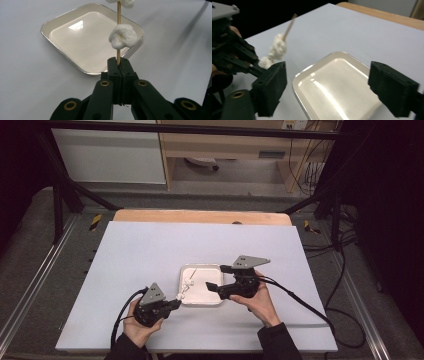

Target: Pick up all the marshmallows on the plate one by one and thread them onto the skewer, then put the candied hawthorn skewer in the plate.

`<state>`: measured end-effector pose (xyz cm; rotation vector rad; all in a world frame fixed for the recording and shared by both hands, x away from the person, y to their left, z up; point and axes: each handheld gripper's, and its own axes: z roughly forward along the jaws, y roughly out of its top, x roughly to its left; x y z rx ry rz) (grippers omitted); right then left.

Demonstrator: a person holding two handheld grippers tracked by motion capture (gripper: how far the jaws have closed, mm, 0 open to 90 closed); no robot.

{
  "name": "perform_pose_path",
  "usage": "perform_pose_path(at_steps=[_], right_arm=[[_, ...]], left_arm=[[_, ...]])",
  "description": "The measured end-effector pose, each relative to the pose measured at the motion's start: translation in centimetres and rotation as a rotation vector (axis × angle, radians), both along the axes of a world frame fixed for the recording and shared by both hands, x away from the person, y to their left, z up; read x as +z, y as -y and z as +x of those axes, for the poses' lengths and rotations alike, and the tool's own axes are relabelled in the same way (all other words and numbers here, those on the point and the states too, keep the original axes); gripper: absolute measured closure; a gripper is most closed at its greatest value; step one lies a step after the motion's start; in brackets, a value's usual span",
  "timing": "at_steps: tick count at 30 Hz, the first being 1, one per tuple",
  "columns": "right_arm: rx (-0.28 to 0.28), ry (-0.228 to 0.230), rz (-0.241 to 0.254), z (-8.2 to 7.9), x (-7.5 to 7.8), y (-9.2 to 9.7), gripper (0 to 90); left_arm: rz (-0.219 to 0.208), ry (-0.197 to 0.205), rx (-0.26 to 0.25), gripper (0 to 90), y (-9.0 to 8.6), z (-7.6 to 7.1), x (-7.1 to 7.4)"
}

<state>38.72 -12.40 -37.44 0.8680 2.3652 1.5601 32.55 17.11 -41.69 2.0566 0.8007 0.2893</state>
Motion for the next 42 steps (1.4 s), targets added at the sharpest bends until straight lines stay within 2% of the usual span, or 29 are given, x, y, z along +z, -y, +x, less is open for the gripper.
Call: perform_pose_path(at_steps=[4, 8, 11, 18, 23, 29, 32, 38, 42], right_arm=[[-0.050, -0.014, -0.031, 0.4, -0.8, 1.2, 8.1], [-0.088, -0.025, -0.090, 0.6, -1.6, 2.4, 2.6], [-0.111, -0.030, -0.106, 0.5, -2.2, 3.4, 1.3], [-0.171, -0.034, -0.147, 0.1, -3.3, 5.8, 0.8], [-0.174, -0.031, -0.165, -0.5, -4.2, 7.8, 0.7], [-0.195, -0.051, -0.183, -1.2, -5.4, 10.0, 0.8], [-0.204, -0.058, -0.173, -1.4, -5.7, 10.7, 0.8], [-0.219, -0.071, -0.202, -1.5, -6.5, 11.6, 0.8], [-0.209, -0.069, -0.201, -1.7, -6.7, 12.2, 0.8]], left_arm=[[-0.010, -0.013, 0.002, 88.9, -0.2, 0.1, 0.0], [-0.024, -0.022, 0.003, 88.8, -0.5, 0.2, 0.1], [-0.038, -0.036, 0.001, 88.8, -0.7, 0.3, 0.2], [-0.041, -0.049, 0.003, 88.8, -1.1, 0.4, 0.6], [-0.034, -0.063, 0.013, 88.8, -1.3, 0.6, 0.6], [-0.019, -0.087, 0.032, 88.7, -1.2, 0.9, 0.8], [-0.007, -0.098, 0.044, 88.7, -1.3, 1.2, 1.0], [0.025, -0.105, 0.049, 88.7, -1.0, 2.1, 1.7], [0.048, -0.117, 0.048, 88.7, -0.6, 2.8, 2.1]])
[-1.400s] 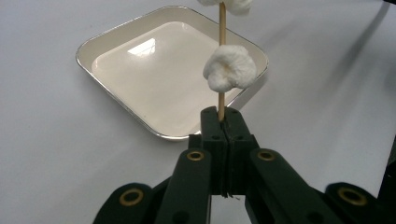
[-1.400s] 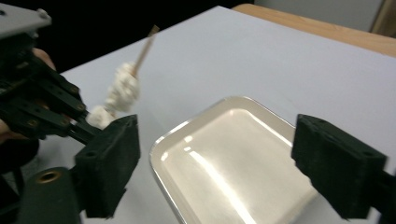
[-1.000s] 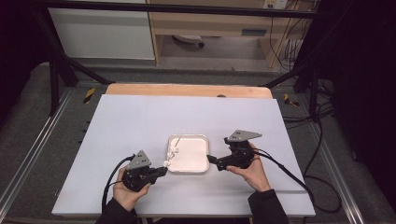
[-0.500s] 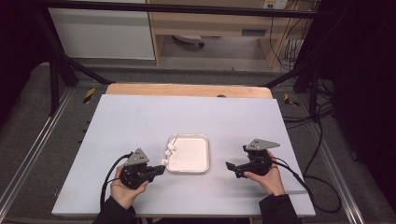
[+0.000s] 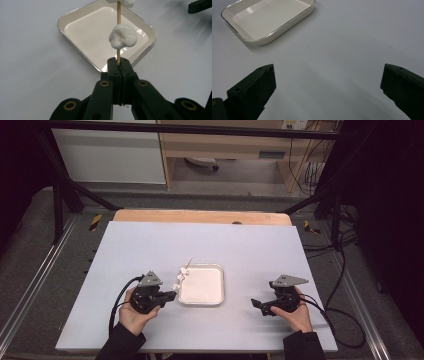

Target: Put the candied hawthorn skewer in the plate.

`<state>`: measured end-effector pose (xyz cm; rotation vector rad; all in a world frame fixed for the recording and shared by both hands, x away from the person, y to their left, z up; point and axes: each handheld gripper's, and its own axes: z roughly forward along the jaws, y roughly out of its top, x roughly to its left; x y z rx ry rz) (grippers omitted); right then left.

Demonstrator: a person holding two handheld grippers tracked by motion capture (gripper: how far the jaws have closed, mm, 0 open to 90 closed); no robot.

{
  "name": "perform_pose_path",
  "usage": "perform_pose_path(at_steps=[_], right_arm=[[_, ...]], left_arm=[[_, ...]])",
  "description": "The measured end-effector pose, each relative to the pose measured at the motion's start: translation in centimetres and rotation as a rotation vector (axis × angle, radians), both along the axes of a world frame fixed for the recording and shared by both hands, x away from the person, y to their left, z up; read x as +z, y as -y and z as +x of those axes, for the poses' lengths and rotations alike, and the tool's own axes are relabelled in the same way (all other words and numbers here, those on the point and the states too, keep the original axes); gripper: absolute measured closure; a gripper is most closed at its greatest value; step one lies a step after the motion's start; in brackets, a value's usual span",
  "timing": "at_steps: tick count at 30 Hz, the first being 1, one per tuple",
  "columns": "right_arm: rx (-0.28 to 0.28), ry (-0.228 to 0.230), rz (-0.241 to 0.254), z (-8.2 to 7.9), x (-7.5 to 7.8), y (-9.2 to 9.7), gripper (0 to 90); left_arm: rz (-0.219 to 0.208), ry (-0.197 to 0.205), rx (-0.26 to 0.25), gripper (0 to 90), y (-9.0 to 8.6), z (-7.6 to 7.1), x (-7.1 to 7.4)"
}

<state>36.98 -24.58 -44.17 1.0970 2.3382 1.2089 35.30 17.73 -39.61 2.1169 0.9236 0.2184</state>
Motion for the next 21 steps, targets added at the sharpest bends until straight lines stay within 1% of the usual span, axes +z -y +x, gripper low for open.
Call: perform_pose_path(at_steps=[2, 6, 11, 14, 18, 21], right_arm=[[-0.004, 0.001, -0.002, -0.2, 0.1, 0.2, 0.8], [0.009, 0.009, 0.013, -0.5, 0.0, 0.5, 0.8], [0.009, -0.004, 0.006, -0.6, -0.3, 0.8, 0.8], [0.013, -0.005, 0.007, -0.7, -0.4, 1.0, 0.8], [0.009, -0.006, 0.002, -0.8, -0.6, 1.1, 0.8], [0.010, -0.006, 0.003, -0.9, -0.6, 1.2, 0.8]], left_arm=[[0.015, -0.007, -0.006, 88.7, 0.3, 0.4, 0.1], [0.030, -0.021, -0.012, 88.6, 1.2, 1.2, 0.1], [0.058, -0.037, -0.016, 88.6, 2.4, 2.1, 0.0], [0.067, -0.048, -0.022, 88.6, 3.2, 2.5, -0.1], [0.094, -0.055, -0.025, 88.5, 4.3, 3.1, -0.3], [0.107, -0.066, -0.032, 88.6, 4.9, 3.5, -0.5]])
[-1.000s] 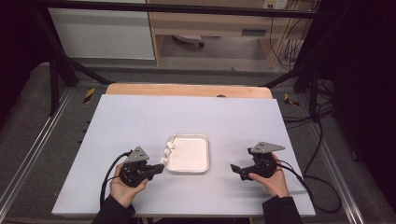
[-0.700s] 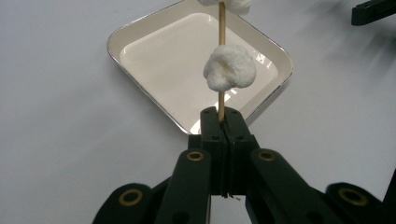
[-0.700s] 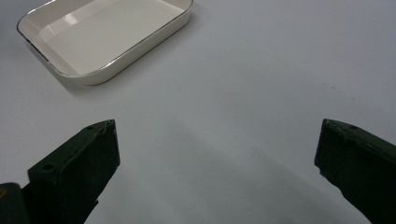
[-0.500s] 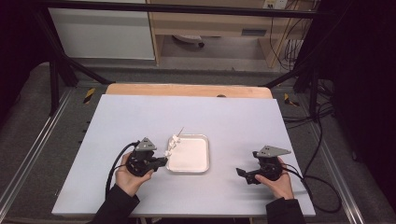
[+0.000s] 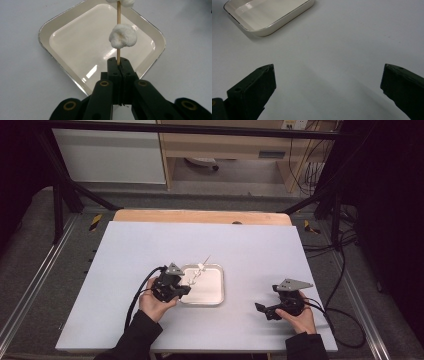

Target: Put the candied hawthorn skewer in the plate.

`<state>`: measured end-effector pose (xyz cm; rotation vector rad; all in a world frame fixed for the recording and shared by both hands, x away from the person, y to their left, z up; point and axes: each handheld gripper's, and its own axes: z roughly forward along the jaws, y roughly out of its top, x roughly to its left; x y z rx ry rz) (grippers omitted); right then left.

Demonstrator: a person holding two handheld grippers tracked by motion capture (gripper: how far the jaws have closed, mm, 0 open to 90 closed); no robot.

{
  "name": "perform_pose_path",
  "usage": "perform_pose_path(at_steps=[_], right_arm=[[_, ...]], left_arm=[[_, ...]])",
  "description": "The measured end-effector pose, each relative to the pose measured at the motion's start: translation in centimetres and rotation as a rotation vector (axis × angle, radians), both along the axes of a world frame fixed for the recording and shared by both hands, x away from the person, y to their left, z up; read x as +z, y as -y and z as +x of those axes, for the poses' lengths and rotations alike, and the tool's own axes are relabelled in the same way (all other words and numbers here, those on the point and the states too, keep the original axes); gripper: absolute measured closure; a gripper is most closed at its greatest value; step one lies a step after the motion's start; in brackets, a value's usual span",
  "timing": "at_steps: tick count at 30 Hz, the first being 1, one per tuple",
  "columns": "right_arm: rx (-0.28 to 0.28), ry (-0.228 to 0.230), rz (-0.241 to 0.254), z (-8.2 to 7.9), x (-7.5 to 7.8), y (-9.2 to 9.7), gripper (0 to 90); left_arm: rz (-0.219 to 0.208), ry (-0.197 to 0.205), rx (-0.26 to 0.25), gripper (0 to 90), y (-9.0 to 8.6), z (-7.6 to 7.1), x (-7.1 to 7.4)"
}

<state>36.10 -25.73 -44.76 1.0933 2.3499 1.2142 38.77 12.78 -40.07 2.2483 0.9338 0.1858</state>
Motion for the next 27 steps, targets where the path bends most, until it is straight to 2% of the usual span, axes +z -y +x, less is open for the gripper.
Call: perform_pose_path(at_steps=[4, 8, 16, 25, 27], right_arm=[[0.002, 0.001, 0.003, 0.0, 0.0, 0.1, 0.8], [0.002, 0.001, 0.005, 0.0, -0.1, 0.1, 0.8], [-0.002, -0.005, 0.011, -0.1, 0.0, 0.1, 0.8], [0.002, -0.004, 0.007, 0.0, -0.1, 0.1, 0.8], [0.002, -0.002, 0.010, 0.0, -0.1, 0.1, 0.8]], left_arm=[[0.025, -0.017, -0.001, 88.6, 0.7, 0.5, -0.5], [0.072, -0.033, 0.005, 88.6, 1.2, 0.9, -1.2], [0.132, -0.059, 0.002, 88.5, 1.9, 1.0, -2.0], [0.181, -0.079, 0.014, 88.3, 2.1, 1.0, -2.5], [0.180, -0.078, 0.018, 88.2, 2.2, 1.0, -2.6]])
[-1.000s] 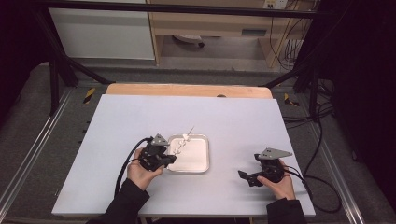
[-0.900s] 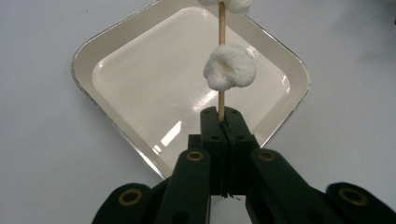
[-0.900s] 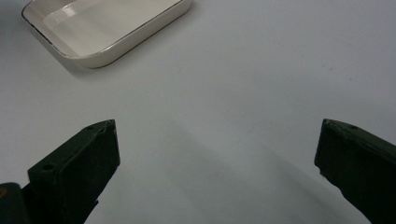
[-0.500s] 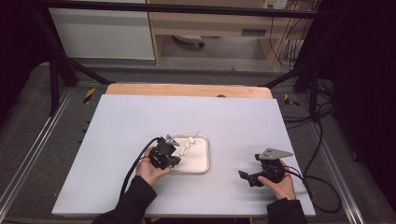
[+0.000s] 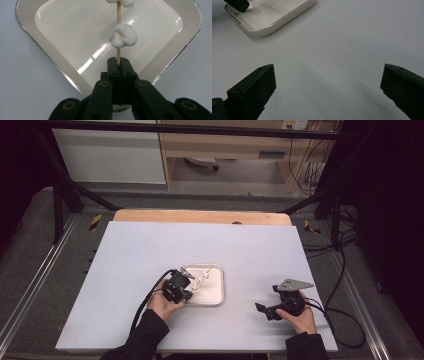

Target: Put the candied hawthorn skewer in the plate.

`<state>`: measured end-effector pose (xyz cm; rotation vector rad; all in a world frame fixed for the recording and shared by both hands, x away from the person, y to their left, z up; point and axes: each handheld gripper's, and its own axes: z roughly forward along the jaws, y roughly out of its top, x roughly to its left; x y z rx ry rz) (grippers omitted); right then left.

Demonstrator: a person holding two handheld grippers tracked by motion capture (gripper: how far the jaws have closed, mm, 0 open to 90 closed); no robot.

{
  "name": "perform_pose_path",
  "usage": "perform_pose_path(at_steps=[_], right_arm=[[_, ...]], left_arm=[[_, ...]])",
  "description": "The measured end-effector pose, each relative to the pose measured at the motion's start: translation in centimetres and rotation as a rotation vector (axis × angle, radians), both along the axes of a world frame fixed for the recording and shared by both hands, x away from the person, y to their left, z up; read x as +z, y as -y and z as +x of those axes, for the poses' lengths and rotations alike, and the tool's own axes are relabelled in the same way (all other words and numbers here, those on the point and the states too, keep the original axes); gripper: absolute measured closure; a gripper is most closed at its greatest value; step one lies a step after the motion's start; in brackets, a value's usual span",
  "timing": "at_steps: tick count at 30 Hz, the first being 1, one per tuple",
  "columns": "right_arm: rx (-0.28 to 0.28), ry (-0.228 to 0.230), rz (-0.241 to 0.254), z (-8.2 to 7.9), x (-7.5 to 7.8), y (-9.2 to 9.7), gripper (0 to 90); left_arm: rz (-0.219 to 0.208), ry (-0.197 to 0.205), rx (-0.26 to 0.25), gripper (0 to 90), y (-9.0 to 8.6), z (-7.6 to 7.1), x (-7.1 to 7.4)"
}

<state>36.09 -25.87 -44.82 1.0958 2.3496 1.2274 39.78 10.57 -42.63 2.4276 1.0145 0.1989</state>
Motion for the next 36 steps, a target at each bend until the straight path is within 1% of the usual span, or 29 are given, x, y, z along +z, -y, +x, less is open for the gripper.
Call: perform_pose_path(at_steps=[3, 5, 10, 12, 15, 16, 18, 21, 22, 24, 26, 28, 30, 32, 33, 35, 36], right_arm=[[0.000, -0.003, 0.000, 0.0, 0.0, 0.0, 0.8], [0.002, -0.005, -0.001, 0.0, 0.0, 0.0, 0.8], [0.004, -0.003, -0.002, 0.0, 0.0, 0.0, 0.8], [0.002, -0.005, -0.004, 0.0, 0.0, 0.0, 0.8], [0.004, -0.004, -0.004, 0.0, 0.0, 0.0, 0.8], [0.002, -0.006, -0.003, 0.0, 0.0, 0.0, 0.8], [0.002, -0.004, 0.000, 0.0, 0.0, 0.0, 0.8], [0.002, -0.002, 0.001, 0.0, 0.0, 0.0, 0.8], [0.002, -0.002, 0.000, 0.0, 0.0, 0.0, 0.8], [0.002, -0.008, 0.013, 0.0, 0.1, 0.0, 0.8], [0.008, -0.004, 0.024, 0.0, 0.1, 0.0, 0.8], [0.007, -0.008, 0.021, 0.0, 0.1, 0.0, 0.8], [0.005, -0.006, 0.016, 0.0, 0.1, 0.0, 0.8], [0.004, -0.014, 0.017, 0.0, 0.0, 0.0, 0.8], [0.007, -0.013, 0.013, 0.0, 0.0, 0.0, 0.8], [0.008, -0.011, 0.011, 0.0, 0.0, -0.1, 0.8], [0.007, -0.012, 0.010, 0.0, 0.0, 0.0, 0.8]], left_arm=[[0.009, -0.004, 0.003, 88.0, 0.1, 0.0, 0.1], [0.008, -0.006, 0.003, 87.5, 0.1, 0.0, 0.1], [0.004, 0.003, -0.003, 82.1, 0.1, 0.0, 0.1], [-0.004, 0.017, -0.005, 79.3, 0.0, 0.0, 0.2], [-0.011, 0.037, -0.007, 72.8, -0.1, -0.1, 0.4], [-0.018, 0.050, -0.002, 70.2, -0.3, -0.2, 0.6], [-0.030, 0.063, -0.005, 65.7, -0.5, -0.2, 0.8], [-0.056, 0.090, -0.012, 55.4, -1.1, -0.5, 1.3], [-0.067, 0.097, -0.014, 51.8, -1.4, -0.5, 1.4], [-0.101, 0.116, -0.001, 43.0, -2.1, -0.6, 1.8], [-0.119, 0.119, 0.000, 39.5, -2.7, -0.7, 2.1], [-0.130, 0.111, 0.000, 33.1, -3.4, -0.9, 2.2], [-0.144, 0.103, 0.000, 28.9, -4.0, -1.0, 2.2], [-0.153, 0.099, 0.001, 26.5, -4.6, -1.2, 2.1], [-0.159, 0.102, 0.005, 25.2, -4.8, -1.4, 2.0], [-0.175, 0.095, 0.006, 22.9, -5.6, -1.7, 1.7], [-0.181, 0.097, 0.010, 22.5, -5.8, -1.8, 1.6]])
